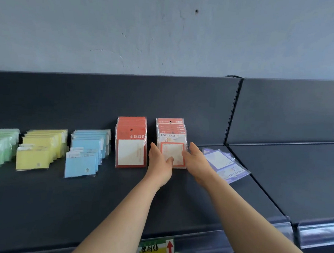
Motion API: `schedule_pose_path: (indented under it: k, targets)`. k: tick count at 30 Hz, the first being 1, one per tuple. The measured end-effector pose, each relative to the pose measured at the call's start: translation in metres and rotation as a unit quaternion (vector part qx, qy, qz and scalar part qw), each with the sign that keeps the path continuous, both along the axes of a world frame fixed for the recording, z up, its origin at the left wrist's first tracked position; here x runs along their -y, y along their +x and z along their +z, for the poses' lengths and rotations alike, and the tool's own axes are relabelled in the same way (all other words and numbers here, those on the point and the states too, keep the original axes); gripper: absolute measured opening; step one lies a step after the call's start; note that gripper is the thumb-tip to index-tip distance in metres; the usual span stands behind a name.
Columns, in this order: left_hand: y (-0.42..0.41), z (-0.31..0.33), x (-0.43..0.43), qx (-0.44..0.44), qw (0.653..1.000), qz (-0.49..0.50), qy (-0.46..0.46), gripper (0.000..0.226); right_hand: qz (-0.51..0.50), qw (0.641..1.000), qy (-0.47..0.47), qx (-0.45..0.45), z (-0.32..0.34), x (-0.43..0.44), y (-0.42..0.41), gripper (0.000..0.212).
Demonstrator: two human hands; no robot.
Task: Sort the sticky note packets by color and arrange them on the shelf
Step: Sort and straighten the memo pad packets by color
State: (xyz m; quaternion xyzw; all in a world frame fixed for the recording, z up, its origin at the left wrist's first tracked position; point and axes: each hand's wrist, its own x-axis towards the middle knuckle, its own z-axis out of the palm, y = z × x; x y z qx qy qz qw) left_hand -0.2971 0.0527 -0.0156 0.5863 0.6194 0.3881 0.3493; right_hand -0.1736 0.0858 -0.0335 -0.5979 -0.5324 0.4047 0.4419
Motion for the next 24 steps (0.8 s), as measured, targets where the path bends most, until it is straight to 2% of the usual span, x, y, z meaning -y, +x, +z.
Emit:
schedule_pose_path:
  k: [3, 8, 12, 15, 21, 24]
  targets:
    - [-0.004, -0.006, -0.002, -0.016, 0.999, -0.018, -0.027, 0.069, 0.012, 1.000, -0.010, -0.021, -0.003, 0.000, -0.007, 0.025]
    - [-0.001, -0.006, -0.017, -0.014, 1.000, -0.018, 0.004, 0.048, 0.030, 0.994, -0.001, -0.101, 0.002, -0.014, -0.013, 0.038]
    - [0.003, -0.006, -0.033, 0.005, 0.999, -0.016, 0.030, 0.052, 0.035, 0.989, 0.032, -0.137, 0.006, -0.031, -0.014, 0.044]
    - [0.003, -0.011, -0.039, 0.016, 0.999, -0.009, 0.028, 0.058, 0.035, 0.990, 0.042, -0.129, 0.000, -0.037, -0.014, 0.044]
    - [0.002, -0.008, -0.033, -0.010, 1.000, 0.002, 0.009, 0.076, 0.040, 0.993, 0.047, -0.101, 0.001, -0.030, -0.007, 0.026]
    - [0.003, -0.005, -0.031, -0.016, 1.000, 0.007, 0.011, 0.078, 0.026, 0.996, 0.041, -0.079, 0.001, -0.031, -0.005, 0.033]
